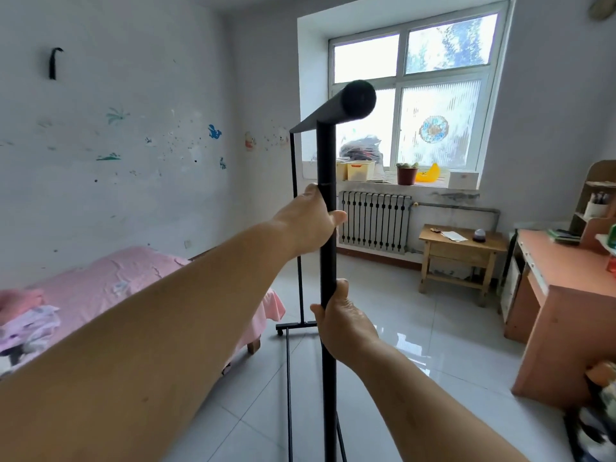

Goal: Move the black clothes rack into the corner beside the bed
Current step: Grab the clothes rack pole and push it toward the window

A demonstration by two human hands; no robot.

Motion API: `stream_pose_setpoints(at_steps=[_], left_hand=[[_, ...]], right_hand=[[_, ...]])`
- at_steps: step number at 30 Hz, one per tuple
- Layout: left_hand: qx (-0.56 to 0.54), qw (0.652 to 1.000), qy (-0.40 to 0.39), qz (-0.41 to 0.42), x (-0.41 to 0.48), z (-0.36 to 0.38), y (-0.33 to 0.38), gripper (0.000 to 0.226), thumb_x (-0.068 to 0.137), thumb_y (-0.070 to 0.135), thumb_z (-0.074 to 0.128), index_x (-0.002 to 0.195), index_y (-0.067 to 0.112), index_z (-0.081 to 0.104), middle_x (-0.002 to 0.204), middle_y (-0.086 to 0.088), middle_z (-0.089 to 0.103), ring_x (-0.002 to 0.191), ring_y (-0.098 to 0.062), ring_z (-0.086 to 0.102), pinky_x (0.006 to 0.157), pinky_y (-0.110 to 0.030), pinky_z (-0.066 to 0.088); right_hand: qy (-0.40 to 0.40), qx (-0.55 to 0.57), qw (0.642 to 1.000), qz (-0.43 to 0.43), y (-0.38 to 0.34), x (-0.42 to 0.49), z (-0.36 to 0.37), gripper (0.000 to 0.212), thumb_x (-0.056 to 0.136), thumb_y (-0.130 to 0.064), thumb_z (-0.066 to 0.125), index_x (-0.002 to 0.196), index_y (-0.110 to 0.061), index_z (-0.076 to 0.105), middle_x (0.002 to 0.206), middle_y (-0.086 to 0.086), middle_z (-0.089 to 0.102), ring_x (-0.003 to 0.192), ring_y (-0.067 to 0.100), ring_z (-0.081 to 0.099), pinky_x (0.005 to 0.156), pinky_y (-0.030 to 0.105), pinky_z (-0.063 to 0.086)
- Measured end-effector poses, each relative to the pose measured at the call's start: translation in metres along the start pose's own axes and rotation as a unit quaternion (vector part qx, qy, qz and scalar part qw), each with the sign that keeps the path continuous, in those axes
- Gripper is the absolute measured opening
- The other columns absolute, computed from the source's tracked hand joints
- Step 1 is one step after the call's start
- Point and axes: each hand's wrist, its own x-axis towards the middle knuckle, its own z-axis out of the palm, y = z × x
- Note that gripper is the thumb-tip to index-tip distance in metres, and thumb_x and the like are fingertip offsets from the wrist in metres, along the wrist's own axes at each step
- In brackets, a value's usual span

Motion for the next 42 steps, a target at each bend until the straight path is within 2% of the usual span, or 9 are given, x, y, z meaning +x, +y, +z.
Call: stream_pose_setpoints(at_steps=[8,14,15,16,18,21,25,28,42], left_hand=[[0.001,1.000,0.013,0.002,0.104,0.013,-0.045,0.044,0.093,0.036,0.050,0.125,0.008,0.038,0.107,-0.013,0.065,0.094,-0.026,0.066,0.084,-0.043,0.054],[0.023,1.000,0.013,0.012,0.188,0.027,-0.075,0.044,0.093,0.039,0.050,0.122,0.008,0.038,0.104,-0.013,0.063,0.088,-0.028,0.063,0.077,-0.039,0.051],[0.028,0.999,0.010,0.014,0.205,0.030,-0.078,0.044,0.093,0.039,0.049,0.122,0.008,0.038,0.102,-0.013,0.062,0.084,-0.028,0.062,0.074,-0.038,0.051],[0.034,0.999,0.013,0.016,0.217,0.033,-0.081,0.044,0.093,0.040,0.049,0.121,0.008,0.038,0.101,-0.014,0.062,0.083,-0.028,0.062,0.072,-0.039,0.051],[0.040,0.999,0.017,0.022,0.241,0.041,-0.086,0.045,0.093,0.040,0.049,0.122,0.008,0.038,0.104,-0.015,0.062,0.085,-0.030,0.063,0.075,-0.041,0.052],[0.037,0.999,0.022,0.023,0.277,0.053,-0.095,0.046,0.092,0.040,0.049,0.123,0.008,0.038,0.106,-0.014,0.063,0.091,-0.033,0.065,0.080,-0.045,0.054],[0.041,0.998,0.032,0.033,0.321,0.063,-0.106,0.045,0.093,0.040,0.050,0.123,0.008,0.039,0.105,-0.012,0.063,0.092,-0.031,0.065,0.081,-0.044,0.055],[0.050,0.997,0.040,0.037,0.356,0.072,-0.116,0.044,0.093,0.040,0.048,0.121,0.008,0.038,0.104,-0.012,0.064,0.091,-0.030,0.066,0.083,-0.044,0.055],[0.086,0.995,0.053,-0.018,0.543,0.129,-0.140,0.043,0.094,0.040,0.046,0.121,0.007,0.038,0.097,-0.013,0.063,0.085,-0.030,0.066,0.079,-0.043,0.055]], right_hand=[[0.069,-0.122,0.990,-0.027,0.004,0.110,0.014,0.040,0.098,-0.043,0.027,0.131,-0.027,0.044,0.079,-0.016,0.051,0.055,-0.003,0.042,0.043,0.011,0.032],[0.010,-0.512,0.850,-0.122,0.025,0.194,0.021,0.040,0.093,-0.015,0.044,0.131,-0.001,0.043,0.111,0.006,0.048,0.092,0.028,0.058,0.082,0.077,0.028],[0.014,-0.460,0.885,-0.068,0.019,0.205,0.018,0.036,0.095,-0.021,0.036,0.128,-0.014,0.049,0.102,-0.007,0.053,0.078,0.016,0.058,0.073,0.083,0.014],[0.062,-0.387,0.918,-0.066,0.023,0.215,0.019,0.035,0.096,-0.025,0.032,0.127,-0.023,0.049,0.098,-0.016,0.054,0.073,0.010,0.056,0.053,0.031,0.021],[0.021,-0.398,0.915,-0.068,0.046,0.243,0.040,0.045,0.095,-0.023,0.042,0.139,-0.012,0.037,0.129,0.001,0.049,0.101,0.029,0.056,0.081,0.062,0.042],[0.168,-0.361,0.917,0.017,0.041,0.291,0.033,0.057,0.097,-0.038,0.019,0.146,-0.011,0.031,0.132,0.053,-0.008,0.115,0.075,-0.012,0.095,0.076,-0.012],[-0.026,-0.303,0.953,0.004,0.062,0.328,0.046,0.026,0.094,-0.021,0.050,0.110,-0.003,0.040,0.100,0.014,0.039,0.093,0.033,0.048,0.089,0.051,0.045],[-0.005,0.040,0.998,0.053,0.058,0.361,0.034,0.020,0.097,-0.032,0.044,0.103,-0.029,0.025,0.093,-0.002,0.051,0.086,0.025,0.058,0.079,0.040,0.050],[-0.029,0.030,0.998,-0.048,0.131,0.561,0.030,0.032,0.096,-0.036,0.044,0.104,-0.039,0.013,0.097,-0.004,0.054,0.085,0.021,0.059,0.076,0.035,0.052]])
